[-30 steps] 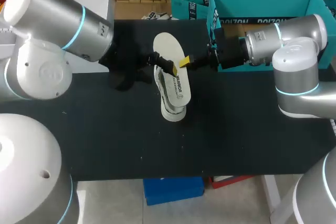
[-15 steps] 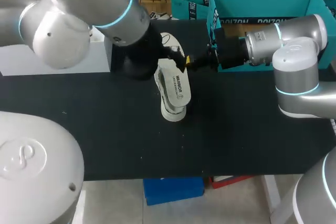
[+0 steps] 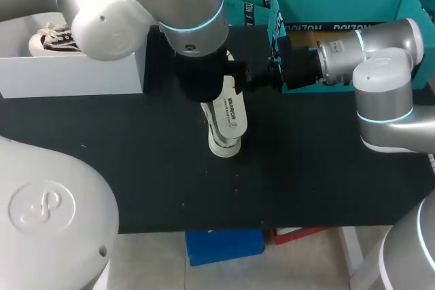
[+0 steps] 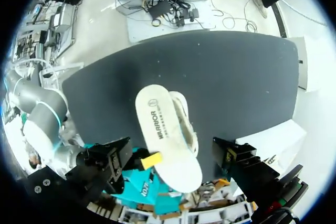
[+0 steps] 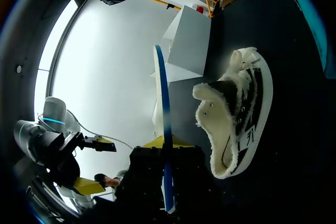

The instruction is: Take the shoe out of the shoebox, open the shoe tongue, remove and reinsert the insole, then place the shoe into the shoebox

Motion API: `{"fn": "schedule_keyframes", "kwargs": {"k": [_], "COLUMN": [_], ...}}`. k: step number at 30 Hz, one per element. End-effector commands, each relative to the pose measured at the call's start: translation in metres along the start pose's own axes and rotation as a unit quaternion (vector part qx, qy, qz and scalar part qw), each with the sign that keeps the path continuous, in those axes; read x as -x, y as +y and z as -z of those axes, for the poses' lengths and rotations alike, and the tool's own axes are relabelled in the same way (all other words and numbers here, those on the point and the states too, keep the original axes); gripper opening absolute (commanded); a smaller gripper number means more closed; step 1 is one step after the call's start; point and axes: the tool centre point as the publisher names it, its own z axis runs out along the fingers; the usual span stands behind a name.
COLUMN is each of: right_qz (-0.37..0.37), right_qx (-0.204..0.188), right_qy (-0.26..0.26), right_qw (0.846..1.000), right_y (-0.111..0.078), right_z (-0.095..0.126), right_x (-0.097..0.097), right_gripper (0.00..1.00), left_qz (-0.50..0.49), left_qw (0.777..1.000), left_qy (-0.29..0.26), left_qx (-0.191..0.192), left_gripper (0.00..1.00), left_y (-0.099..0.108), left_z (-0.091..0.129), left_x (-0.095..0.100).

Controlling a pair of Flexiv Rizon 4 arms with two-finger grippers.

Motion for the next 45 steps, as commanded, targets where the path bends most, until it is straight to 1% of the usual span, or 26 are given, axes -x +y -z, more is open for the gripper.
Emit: {"fn": "schedule_keyframes", "kwargs": {"k": [1, 2, 5, 10, 18, 27, 33, 40, 45], "right_qz": [0.0, 0.0, 0.0, 0.0, 0.0, 0.0, 0.0, 0.0, 0.0], "right_qx": [0.001, 0.001, 0.001, 0.001, 0.001, 0.001, 0.001, 0.001, 0.001], "right_qy": [0.0, 0.0, 0.0, 0.0, 0.0, 0.0, 0.0, 0.0, 0.0], "right_qw": [1.0, 1.0, 1.0, 1.0, 1.0, 1.0, 1.0, 1.0, 1.0], "right_y": [0.0, 0.0, 0.0, 0.0, 0.0, 0.0, 0.0, 0.0, 0.0], "right_z": [-0.002, -0.002, -0.002, -0.002, -0.002, -0.002, -0.002, -0.002, -0.002], "right_x": [0.001, 0.001, 0.001, 0.001, 0.001, 0.001, 0.001, 0.001, 0.001], "right_gripper": [0.0, 0.0, 0.0, 0.0, 0.0, 0.0, 0.0, 0.0, 0.0], "left_qz": [0.038, 0.044, 0.062, 0.077, 0.086, 0.088, 0.092, 0.092, 0.093], "left_qw": [0.992, 0.993, 0.991, 0.991, 0.99, 0.991, 0.992, 0.993, 0.993], "left_qy": [0.113, 0.106, 0.11, 0.108, 0.105, 0.095, 0.083, 0.073, 0.071], "left_qx": [-0.028, -0.032, -0.035, -0.026, -0.027, -0.023, -0.022, -0.026, -0.026], "left_gripper": [1.0, 1.0, 1.0, 1.0, 1.0, 1.0, 1.0, 1.0, 1.0], "left_y": [0.012, 0.013, 0.013, 0.014, 0.01, 0.012, 0.024, 0.049, 0.073], "left_z": [-0.02, -0.022, -0.025, -0.026, -0.025, -0.026, -0.03, -0.039, -0.045], "left_x": [0.011, 0.01, 0.01, 0.013, 0.018, 0.016, 0.01, 0.004, -0.001]}}
